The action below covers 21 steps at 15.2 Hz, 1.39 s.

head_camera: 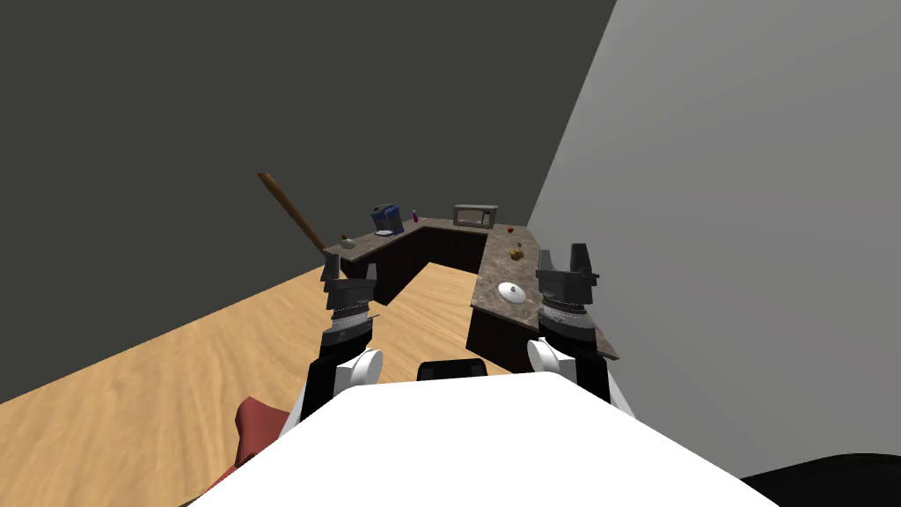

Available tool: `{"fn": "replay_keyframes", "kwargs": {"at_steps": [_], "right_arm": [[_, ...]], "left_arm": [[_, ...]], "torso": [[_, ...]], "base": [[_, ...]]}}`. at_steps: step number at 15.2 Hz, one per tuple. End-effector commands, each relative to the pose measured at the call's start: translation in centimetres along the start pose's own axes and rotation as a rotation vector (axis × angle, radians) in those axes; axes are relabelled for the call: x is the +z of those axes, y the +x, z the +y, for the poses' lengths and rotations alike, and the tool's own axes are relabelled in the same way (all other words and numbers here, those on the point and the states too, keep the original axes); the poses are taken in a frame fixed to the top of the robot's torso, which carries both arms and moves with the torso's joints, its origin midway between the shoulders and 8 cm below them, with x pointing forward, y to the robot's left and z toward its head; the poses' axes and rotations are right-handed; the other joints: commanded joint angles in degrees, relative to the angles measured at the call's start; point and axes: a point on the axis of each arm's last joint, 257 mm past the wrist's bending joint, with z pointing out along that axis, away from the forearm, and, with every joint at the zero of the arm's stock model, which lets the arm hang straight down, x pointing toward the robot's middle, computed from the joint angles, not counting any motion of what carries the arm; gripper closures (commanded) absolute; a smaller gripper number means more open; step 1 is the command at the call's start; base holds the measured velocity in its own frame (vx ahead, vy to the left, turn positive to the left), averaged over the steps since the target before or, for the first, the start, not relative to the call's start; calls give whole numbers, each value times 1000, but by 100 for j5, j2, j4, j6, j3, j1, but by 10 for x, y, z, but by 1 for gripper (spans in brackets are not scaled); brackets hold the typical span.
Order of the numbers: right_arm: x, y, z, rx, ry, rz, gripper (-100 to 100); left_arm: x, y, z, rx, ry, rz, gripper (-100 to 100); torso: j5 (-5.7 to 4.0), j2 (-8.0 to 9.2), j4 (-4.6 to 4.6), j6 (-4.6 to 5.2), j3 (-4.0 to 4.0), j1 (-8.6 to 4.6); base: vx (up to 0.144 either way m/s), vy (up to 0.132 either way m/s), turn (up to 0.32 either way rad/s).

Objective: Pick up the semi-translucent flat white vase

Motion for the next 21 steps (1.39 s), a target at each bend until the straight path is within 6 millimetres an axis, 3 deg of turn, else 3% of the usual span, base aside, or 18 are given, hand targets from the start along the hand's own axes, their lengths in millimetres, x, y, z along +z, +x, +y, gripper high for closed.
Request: {"fn": "replay_keyframes", "kwargs": {"at_steps": [1,6,11,14,16,17,19,20,21], "right_arm": [[0,5,-3,10,6,35,-100],[-1,16,-18,59,36,99,-100],[-5,27,-63,222,142,143,-100],[-7,28,-74,264,170,142,-100],[-10,31,-100,356,233,132,-100],[-10,31,-100,356,233,132,-100],[-14,35,-127,450,299,114,-100],[-14,35,-128,457,301,111,-100],[-17,37,-141,510,336,97,-100]], "left_arm": [[0,0,0,0,0,0,0],[0,0,0,0,0,0,0],[0,0,0,0,0,0,0],[0,0,0,0,0,0,0],[0,0,0,0,0,0,0],[0,0,0,0,0,0,0],[0,0,0,0,0,0,0],[0,0,0,0,0,0,0],[0,0,0,0,0,0,0]], "torso": [[0,0,0,0,0,0],[-2,2,0,0,1,-10],[-5,2,0,0,1,-22],[-6,4,1,0,2,-23],[-5,1,0,0,1,-18],[-5,2,0,0,1,-20],[-5,3,0,0,1,-20],[-5,3,0,1,1,-24],[-6,2,0,0,1,-24]], "base": [[0,0,0],[-4,-14,-17],[-11,-39,-42],[-12,-41,-25],[-8,-39,-49],[-12,-44,-38],[-12,-48,-52],[-8,-52,-40],[-14,-49,-36]]}}
